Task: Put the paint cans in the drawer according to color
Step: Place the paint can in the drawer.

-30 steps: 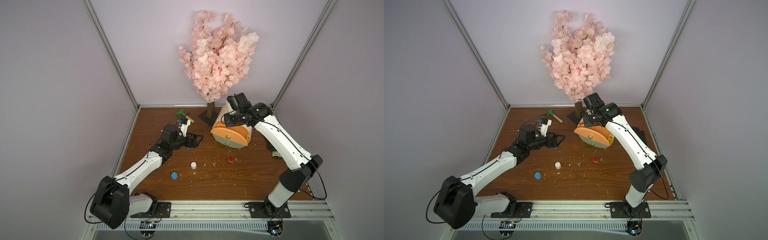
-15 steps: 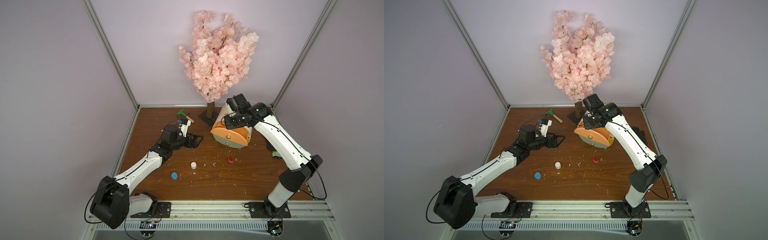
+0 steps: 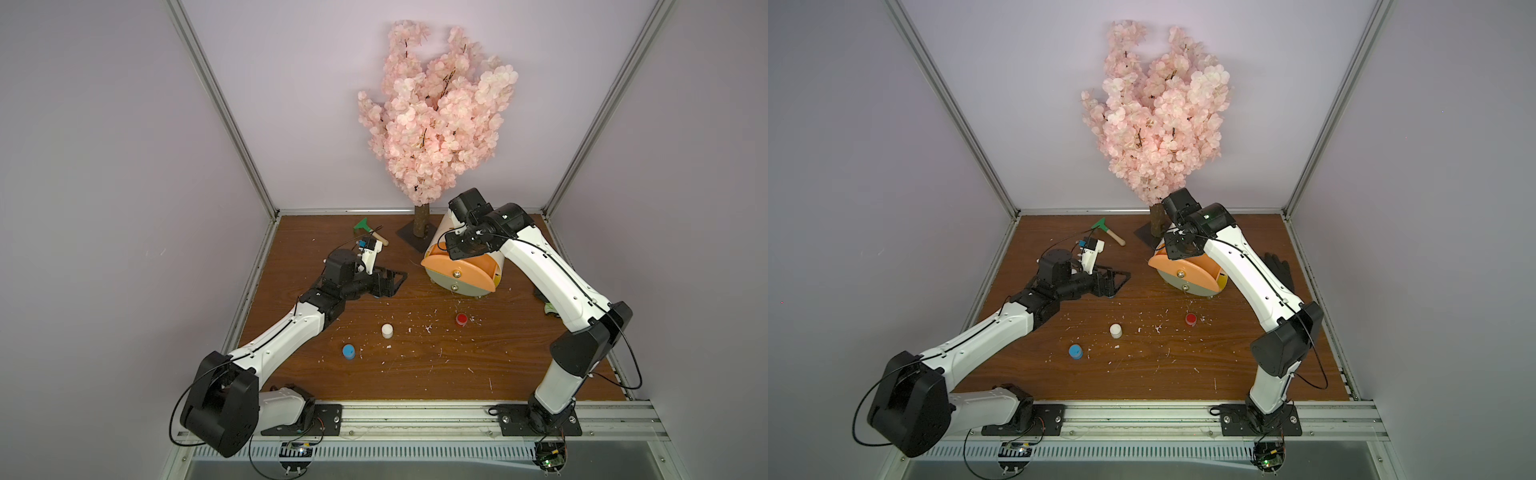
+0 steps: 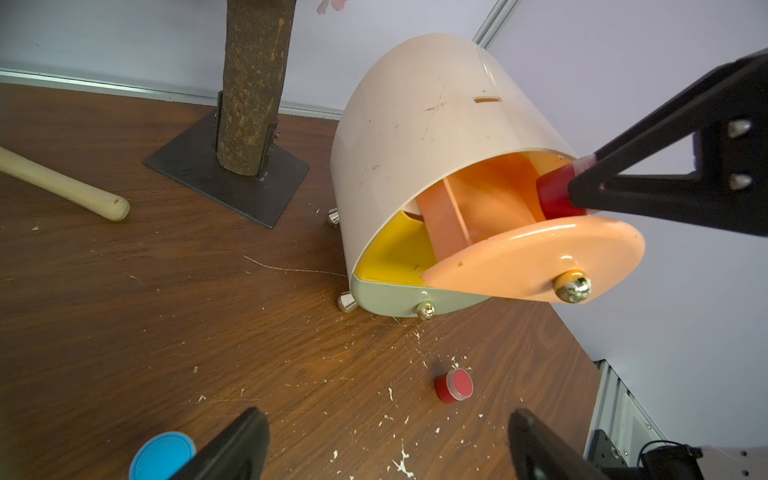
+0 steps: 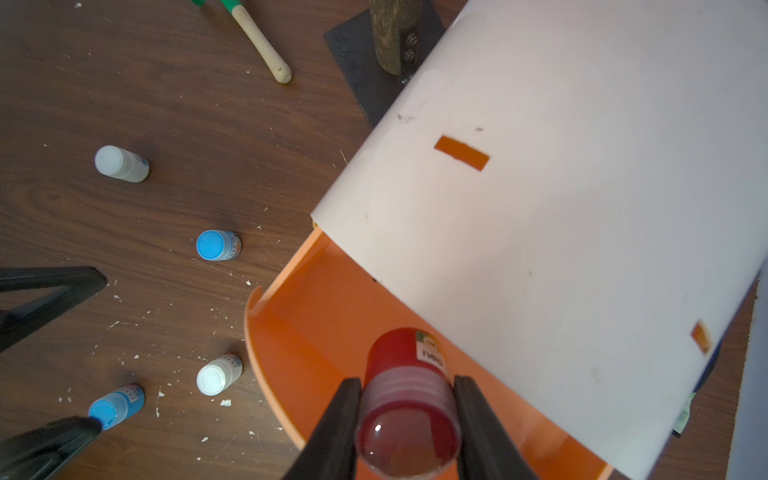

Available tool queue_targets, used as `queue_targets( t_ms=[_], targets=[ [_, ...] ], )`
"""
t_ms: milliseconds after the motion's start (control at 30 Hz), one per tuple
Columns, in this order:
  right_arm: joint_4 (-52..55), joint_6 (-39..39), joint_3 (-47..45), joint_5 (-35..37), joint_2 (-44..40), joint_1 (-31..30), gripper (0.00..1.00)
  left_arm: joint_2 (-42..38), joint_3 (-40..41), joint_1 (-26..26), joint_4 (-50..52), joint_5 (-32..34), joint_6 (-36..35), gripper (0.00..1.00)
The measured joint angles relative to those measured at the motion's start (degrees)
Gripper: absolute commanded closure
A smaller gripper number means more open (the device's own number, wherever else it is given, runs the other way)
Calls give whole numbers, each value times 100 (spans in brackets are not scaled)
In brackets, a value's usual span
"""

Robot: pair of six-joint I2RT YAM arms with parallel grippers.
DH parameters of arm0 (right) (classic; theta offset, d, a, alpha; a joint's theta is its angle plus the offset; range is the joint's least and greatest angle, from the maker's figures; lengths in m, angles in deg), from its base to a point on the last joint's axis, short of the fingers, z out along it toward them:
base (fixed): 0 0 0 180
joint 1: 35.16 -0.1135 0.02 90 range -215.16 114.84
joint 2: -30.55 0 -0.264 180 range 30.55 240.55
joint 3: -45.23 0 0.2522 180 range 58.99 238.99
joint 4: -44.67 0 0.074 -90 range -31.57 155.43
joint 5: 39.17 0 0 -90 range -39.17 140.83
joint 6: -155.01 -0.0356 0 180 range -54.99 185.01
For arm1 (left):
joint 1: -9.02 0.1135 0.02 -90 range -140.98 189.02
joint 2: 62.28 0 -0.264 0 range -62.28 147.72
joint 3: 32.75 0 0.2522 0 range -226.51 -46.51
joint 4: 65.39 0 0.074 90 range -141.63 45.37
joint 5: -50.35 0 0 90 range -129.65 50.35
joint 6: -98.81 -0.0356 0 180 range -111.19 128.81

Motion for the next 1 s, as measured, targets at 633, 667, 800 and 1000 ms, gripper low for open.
queue_targets(
  t_ms=[633, 667, 800, 1000],
  targets=[
    [39, -81, 111, -4, 328, 0, 59, 37, 0, 0, 0, 2, 0, 7],
    [39, -90, 120, -2, 334, 0, 58, 37, 0, 0, 0, 4, 0, 7],
    [79, -107, 186, -4, 372, 0, 56, 37, 0, 0, 0, 4, 0, 6],
    [168, -107, 348, 0, 481, -7, 55, 37, 0, -2, 2, 9, 0, 6]
  ],
)
